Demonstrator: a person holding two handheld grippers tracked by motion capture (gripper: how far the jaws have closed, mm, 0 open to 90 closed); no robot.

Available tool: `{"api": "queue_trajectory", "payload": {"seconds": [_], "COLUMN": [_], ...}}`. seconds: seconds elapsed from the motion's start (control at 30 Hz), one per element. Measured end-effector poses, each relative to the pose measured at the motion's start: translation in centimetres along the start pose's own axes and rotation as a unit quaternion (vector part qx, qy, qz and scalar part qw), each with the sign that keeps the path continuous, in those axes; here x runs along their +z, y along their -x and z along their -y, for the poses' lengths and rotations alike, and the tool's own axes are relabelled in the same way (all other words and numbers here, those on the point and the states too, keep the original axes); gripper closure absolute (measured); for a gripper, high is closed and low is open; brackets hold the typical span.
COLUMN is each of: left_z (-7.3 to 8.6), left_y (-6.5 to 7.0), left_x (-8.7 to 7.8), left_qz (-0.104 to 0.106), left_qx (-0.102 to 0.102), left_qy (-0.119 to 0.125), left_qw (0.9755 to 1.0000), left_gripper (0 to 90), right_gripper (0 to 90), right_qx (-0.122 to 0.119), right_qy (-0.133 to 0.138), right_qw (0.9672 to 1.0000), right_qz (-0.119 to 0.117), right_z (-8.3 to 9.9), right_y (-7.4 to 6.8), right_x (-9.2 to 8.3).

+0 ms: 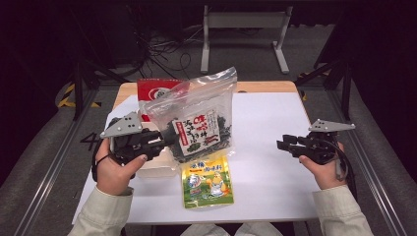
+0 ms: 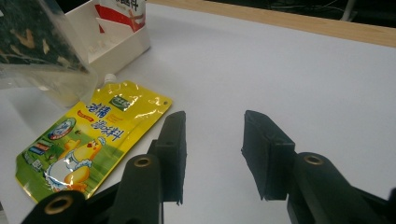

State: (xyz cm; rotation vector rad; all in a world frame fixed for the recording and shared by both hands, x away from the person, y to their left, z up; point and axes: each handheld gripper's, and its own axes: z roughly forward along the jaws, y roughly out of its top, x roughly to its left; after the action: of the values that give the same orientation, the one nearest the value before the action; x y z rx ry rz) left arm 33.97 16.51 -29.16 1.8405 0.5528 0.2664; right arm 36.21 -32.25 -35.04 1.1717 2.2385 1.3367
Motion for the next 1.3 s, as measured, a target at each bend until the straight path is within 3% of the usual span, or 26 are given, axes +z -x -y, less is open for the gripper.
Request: {"api": "queue_trajectory", "payload": {"seconds": [0.2, 0.5, 0.63, 0.9, 1.03, 1.3], "left_z": [-0.1, 0.1, 0.3, 0.7, 0.9, 1.3], "left_y": [-0.5, -1.7, -2.0, -2.9, -3.3, -4.1], "left_x": [-0.6, -1.8, -1.9, -2.3, -2.3, -2.8], "left_qz": [-0.031, -0.083, -0.111, -0.149, -0.17, -0.194], "left_qx": [0.002, 0.008, 0.015, 0.024, 0.033, 0.031], "left_qy": [0.005, 0.014, 0.007, -0.001, -0.007, -0.009], "left_qw": [0.9995, 0.9965, 0.9936, 0.9885, 0.9848, 0.9804], "left_gripper": [76.3, 76.3, 76.2, 76.1, 76.1, 76.0], "right_gripper": [59.5, 59.2, 59.1, 59.0, 58.9, 58.7], "right_qx": [0.002, 0.004, 0.005, 0.005, 0.007, 0.008], "right_qy": [0.0, -0.001, -0.001, -0.002, -0.003, -0.004], "right_qw": [1.0, 1.0, 1.0, 1.0, 1.0, 1.0], "right_qz": [0.0, -0.001, -0.002, -0.001, -0.003, -0.002], "right_z": [0.1, 0.2, 0.2, 0.3, 0.3, 0.3], "right_y": [0.2, 0.2, 0.2, 0.3, 0.3, 0.3], "right_x": [0.1, 0.2, 0.2, 0.2, 0.3, 0.3]}}
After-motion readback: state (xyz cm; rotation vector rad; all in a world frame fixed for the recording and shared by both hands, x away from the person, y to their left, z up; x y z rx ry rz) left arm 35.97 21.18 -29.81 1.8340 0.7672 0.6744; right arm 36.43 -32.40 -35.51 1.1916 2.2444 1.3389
